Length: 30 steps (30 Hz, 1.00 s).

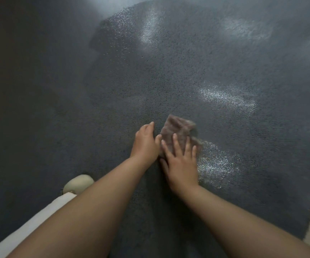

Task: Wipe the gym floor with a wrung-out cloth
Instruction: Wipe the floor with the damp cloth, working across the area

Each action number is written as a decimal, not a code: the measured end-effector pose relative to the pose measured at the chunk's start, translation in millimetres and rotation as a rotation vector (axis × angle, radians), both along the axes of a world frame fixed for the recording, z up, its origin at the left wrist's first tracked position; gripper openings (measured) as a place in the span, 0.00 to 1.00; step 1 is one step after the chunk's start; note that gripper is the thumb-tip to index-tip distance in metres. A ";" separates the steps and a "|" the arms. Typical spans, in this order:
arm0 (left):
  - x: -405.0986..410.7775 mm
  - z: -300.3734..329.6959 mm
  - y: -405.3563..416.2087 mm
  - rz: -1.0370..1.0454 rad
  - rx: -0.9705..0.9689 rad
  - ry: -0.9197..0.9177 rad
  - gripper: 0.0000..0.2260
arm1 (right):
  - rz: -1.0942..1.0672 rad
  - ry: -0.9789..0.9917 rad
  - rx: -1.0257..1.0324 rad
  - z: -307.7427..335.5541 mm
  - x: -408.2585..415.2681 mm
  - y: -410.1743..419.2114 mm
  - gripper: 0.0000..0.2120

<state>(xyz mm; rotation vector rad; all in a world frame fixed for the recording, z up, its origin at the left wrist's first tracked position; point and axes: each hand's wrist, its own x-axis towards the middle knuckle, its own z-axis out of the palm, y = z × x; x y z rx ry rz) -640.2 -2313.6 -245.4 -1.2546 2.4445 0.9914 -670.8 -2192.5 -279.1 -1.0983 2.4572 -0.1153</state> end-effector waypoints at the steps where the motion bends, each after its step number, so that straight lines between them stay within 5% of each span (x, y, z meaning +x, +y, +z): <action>1: 1.5 -1.0 2.5 0.028 0.023 0.004 0.24 | 0.048 -0.010 0.006 2.3 8.6 1.7 0.26; 7: 0.9 -2.8 7.7 0.170 0.094 0.009 0.23 | -0.053 0.005 -0.296 12.3 -20.0 8.7 0.20; 11: 2.8 0.7 13.8 0.096 0.094 -0.053 0.12 | -0.228 -0.017 -0.198 14.4 -44.9 5.8 0.28; 16: 13.0 6.4 14.3 0.140 0.064 0.096 0.05 | -0.216 -0.117 -0.147 17.2 -60.9 6.5 0.15; 21: 21.3 4.1 4.3 0.049 -0.007 -0.218 0.10 | -0.110 -0.173 -0.219 17.1 -58.3 1.4 0.04; 23: 20.2 9.5 0.8 -0.013 -0.216 -0.366 0.15 | -0.153 -0.217 -0.261 16.9 -61.3 -1.2 0.05; 25: 15.6 12.4 -1.4 -0.127 -0.378 -0.237 0.17 | -0.179 -0.286 -0.318 15.8 -65.3 -2.2 0.06; 27: 6.2 14.8 -4.4 -0.346 -0.326 -0.037 0.21 | -0.219 -0.409 -0.375 18.3 -68.3 -2.8 0.06; 30: -11.3 16.9 -14.9 -0.672 -0.368 -0.077 0.20 | -0.263 -0.504 -0.428 23.8 -71.1 -5.3 0.05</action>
